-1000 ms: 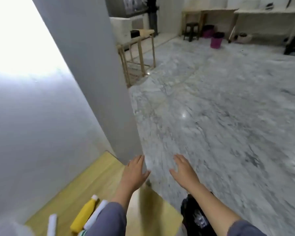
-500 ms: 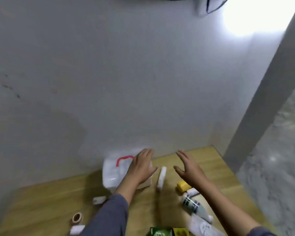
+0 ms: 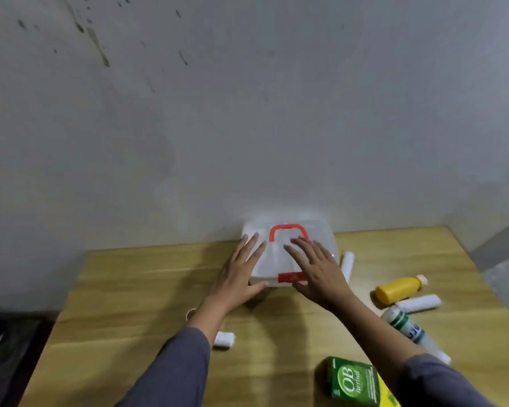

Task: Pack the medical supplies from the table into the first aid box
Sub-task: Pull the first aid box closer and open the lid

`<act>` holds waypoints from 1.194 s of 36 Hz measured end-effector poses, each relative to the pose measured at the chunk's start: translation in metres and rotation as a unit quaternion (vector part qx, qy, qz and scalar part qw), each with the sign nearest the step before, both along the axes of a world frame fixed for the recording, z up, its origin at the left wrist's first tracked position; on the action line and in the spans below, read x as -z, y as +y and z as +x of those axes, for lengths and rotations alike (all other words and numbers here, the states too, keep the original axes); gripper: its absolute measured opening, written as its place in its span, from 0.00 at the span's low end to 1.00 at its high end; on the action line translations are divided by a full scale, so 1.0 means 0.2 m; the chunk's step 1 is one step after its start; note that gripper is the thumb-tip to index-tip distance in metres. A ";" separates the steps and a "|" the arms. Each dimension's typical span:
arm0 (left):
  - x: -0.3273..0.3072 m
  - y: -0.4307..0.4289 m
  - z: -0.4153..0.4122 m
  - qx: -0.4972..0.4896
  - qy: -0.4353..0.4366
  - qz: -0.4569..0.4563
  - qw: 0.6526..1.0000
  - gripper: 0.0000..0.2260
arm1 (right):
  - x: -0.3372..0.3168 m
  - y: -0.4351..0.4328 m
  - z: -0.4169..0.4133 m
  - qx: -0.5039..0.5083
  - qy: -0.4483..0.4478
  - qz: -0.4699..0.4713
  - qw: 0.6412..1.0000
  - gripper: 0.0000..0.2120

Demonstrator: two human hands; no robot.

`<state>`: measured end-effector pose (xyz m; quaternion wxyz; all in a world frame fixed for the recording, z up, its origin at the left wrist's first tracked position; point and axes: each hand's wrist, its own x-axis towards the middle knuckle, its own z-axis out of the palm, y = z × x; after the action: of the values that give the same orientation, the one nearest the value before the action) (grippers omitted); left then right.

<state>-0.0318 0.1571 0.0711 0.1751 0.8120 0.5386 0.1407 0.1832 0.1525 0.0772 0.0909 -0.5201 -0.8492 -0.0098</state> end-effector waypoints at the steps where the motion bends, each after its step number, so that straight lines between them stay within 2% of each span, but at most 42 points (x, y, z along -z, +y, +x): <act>1: 0.01 0.00 0.01 -0.004 -0.004 0.006 1.000 0.37 | 0.01 0.00 -0.01 0.004 -0.009 0.007 1.000 0.40; 4: 0.03 0.02 0.01 -0.013 -0.018 0.016 1.000 0.37 | 0.04 0.01 -0.03 0.019 -0.019 0.004 1.000 0.41; 12: 0.05 0.02 0.01 -0.020 -0.058 0.025 0.998 0.37 | 0.04 -0.08 0.02 -0.021 0.053 -0.013 0.998 0.38; 14: 0.05 0.02 0.01 -0.024 -0.064 0.026 0.997 0.37 | 0.03 -0.11 0.03 -0.035 0.081 -0.020 0.996 0.35; 18: 0.05 0.02 0.02 -0.029 -0.087 0.029 0.995 0.37 | 0.03 -0.14 0.03 -0.033 0.127 0.006 0.991 0.19; 21: 0.04 0.01 0.04 -0.052 -0.122 0.015 0.991 0.38 | 0.02 -0.13 0.02 -0.021 0.138 0.026 0.990 0.16; 25: 0.04 -0.02 0.08 -0.181 -0.239 -0.058 0.952 0.49 | -0.01 -0.12 0.01 -0.008 0.158 0.021 0.987 0.15; 27: 0.07 -0.04 0.07 -0.204 -0.283 -0.114 0.930 0.50 | -0.03 -0.12 0.01 -0.006 0.167 0.012 0.986 0.14; 32: 0.08 -0.06 0.07 -0.221 -0.320 -0.183 0.903 0.53 | -0.10 -0.12 0.01 -0.007 0.197 -0.018 0.980 0.12; 43: 0.06 -0.09 0.07 -0.209 -0.365 -0.198 0.885 0.48 | -0.17 -0.12 0.01 0.016 0.220 -0.112 0.969 0.13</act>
<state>-0.0174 0.1400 0.0586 0.4831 0.5203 0.6107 0.3507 0.1847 0.1288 0.1109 0.2160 -0.5300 -0.7956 0.1985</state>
